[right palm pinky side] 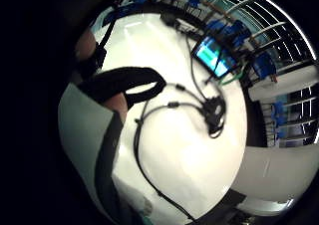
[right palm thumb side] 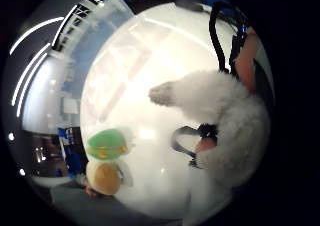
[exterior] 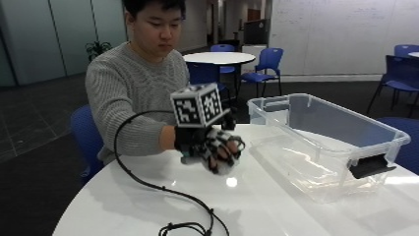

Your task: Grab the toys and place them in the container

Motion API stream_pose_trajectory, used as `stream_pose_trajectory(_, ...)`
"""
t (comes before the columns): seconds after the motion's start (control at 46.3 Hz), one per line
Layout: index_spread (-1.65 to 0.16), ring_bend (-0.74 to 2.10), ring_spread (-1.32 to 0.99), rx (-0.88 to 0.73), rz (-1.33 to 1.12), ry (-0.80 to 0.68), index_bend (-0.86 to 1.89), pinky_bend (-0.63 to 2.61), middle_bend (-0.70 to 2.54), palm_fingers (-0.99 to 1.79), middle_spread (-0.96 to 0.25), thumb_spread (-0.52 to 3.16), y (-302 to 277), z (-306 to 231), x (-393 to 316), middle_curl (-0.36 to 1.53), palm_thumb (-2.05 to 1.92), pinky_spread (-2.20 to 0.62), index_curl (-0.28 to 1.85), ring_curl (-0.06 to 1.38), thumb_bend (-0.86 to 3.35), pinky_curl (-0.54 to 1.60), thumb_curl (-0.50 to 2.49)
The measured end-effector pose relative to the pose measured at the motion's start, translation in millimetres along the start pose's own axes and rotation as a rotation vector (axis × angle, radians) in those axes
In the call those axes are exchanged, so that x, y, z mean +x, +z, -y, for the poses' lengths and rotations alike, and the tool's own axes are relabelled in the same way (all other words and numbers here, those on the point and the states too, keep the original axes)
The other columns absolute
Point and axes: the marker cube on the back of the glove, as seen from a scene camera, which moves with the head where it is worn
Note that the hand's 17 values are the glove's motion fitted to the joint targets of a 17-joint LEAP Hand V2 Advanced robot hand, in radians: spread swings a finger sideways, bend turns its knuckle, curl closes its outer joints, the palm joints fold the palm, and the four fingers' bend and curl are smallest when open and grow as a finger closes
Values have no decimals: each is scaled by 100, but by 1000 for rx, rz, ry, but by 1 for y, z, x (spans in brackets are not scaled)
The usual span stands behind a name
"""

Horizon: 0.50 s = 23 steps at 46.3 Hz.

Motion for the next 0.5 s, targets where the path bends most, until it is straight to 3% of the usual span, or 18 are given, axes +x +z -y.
stream_pose_trajectory(0.194,-31,65,-50,84,79,-53,74,92,58,88,-30,108,-86,21,-8,44,59,-36,68,31,17,36,69)
stream_pose_trajectory(0.389,-28,67,-54,49,103,-119,75,93,62,86,-32,97,-82,43,-39,50,59,-38,75,35,15,37,78)
stream_pose_trajectory(0.497,-27,68,-56,0,243,-153,76,95,63,85,-32,92,-82,92,-89,53,59,-38,79,37,15,38,83)
